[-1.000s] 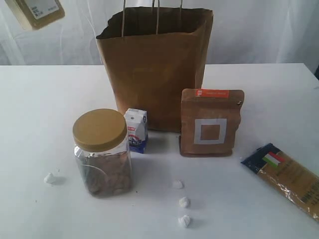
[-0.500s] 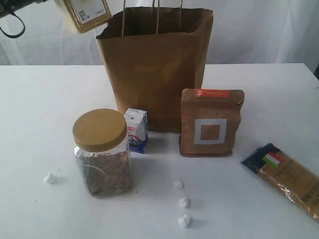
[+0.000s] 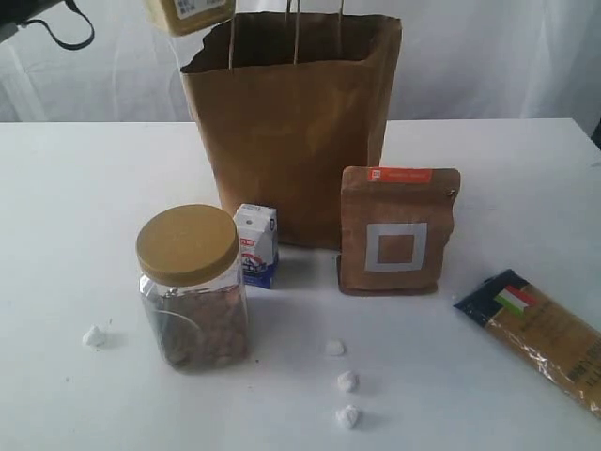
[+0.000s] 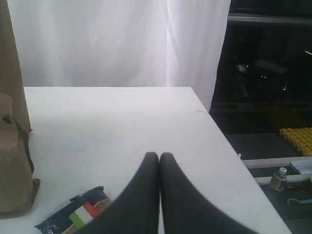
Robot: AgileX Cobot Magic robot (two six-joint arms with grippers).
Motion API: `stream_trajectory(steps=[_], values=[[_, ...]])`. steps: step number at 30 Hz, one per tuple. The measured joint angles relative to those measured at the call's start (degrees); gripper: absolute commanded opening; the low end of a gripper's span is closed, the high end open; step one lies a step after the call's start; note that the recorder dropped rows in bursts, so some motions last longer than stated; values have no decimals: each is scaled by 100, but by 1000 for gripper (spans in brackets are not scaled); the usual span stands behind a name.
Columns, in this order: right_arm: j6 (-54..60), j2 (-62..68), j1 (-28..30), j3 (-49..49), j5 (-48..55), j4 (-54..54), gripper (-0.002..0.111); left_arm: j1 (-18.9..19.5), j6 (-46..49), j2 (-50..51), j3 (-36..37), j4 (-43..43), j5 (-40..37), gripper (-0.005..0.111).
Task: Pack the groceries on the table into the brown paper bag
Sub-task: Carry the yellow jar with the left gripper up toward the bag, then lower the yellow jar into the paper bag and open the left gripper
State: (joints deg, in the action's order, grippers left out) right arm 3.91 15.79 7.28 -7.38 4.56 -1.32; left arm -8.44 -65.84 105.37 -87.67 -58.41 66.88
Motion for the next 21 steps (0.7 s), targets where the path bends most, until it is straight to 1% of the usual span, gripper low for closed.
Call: stream_trajectory(steps=[4, 15, 21], values=[[0, 0, 0, 0, 0, 0, 0, -24, 0, 202, -217, -427, -11, 0], [0, 0, 0, 0, 0, 0, 0, -24, -453, 231, -293, -1204, 13, 0], [0, 0, 0, 0, 0, 0, 0, -24, -561, 231, -293, -1262, 13, 0]])
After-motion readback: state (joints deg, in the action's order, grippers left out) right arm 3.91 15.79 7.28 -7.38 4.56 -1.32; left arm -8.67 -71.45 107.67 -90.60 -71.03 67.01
